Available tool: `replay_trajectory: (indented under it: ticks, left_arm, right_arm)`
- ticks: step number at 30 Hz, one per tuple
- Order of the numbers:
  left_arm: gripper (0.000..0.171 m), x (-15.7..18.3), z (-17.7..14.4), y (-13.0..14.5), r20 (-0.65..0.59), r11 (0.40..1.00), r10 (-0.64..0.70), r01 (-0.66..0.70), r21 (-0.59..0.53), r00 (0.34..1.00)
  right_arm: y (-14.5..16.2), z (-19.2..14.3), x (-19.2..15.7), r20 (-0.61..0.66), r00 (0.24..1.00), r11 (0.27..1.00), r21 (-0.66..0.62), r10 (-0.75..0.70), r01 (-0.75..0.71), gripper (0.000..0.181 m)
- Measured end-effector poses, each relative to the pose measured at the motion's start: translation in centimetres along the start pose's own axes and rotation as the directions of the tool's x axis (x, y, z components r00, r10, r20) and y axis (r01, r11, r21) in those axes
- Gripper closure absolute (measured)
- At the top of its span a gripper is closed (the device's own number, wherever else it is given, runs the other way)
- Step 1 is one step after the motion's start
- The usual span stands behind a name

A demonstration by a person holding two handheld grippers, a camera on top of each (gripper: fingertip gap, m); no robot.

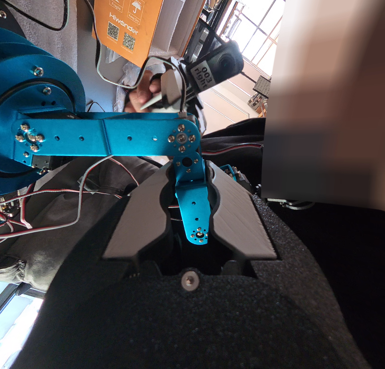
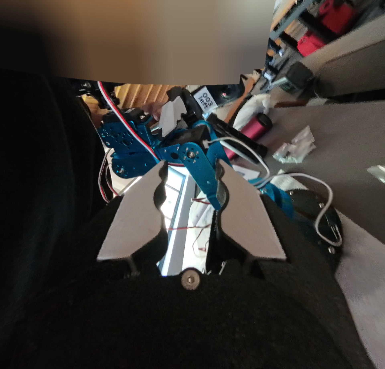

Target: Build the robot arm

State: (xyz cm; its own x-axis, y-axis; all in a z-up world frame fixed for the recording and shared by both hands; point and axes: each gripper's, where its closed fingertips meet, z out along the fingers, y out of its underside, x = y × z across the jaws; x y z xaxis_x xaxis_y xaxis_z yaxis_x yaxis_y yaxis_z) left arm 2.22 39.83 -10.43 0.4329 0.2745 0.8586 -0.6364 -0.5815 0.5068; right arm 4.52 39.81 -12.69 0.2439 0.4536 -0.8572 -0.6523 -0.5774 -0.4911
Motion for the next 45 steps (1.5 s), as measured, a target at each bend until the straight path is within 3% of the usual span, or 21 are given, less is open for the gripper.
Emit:
replay_trajectory:
  ticks: [4,13,20,45]
  left_arm:
    - [0.146,0.0,-0.1,0.1,-0.001,1.0,-0.008,0.008,-0.01,1.0]
    - [0.147,0.0,0.1,0.0,0.007,1.0,-0.012,0.012,-0.023,1.0]
    - [0.149,-0.2,0.1,-0.2,0.023,1.0,-0.008,0.008,-0.002,1.0]
    - [0.152,-0.1,0.9,-0.9,-0.028,1.0,-0.029,0.03,0.002,0.999]
  right_arm:
    - [-1.2,1.1,-0.2,0.072,0.997,0.998,0.066,0.018,-0.022,0.139]
    - [-1.1,1.1,0.1,0.049,0.997,0.998,0.014,-0.062,0.061,0.147]
    - [-0.8,1.2,0.0,0.044,0.999,0.999,0.047,0.014,-0.016,0.149]
    - [-0.7,1.2,0.1,0.067,0.996,0.996,0.053,0.064,-0.067,0.153]
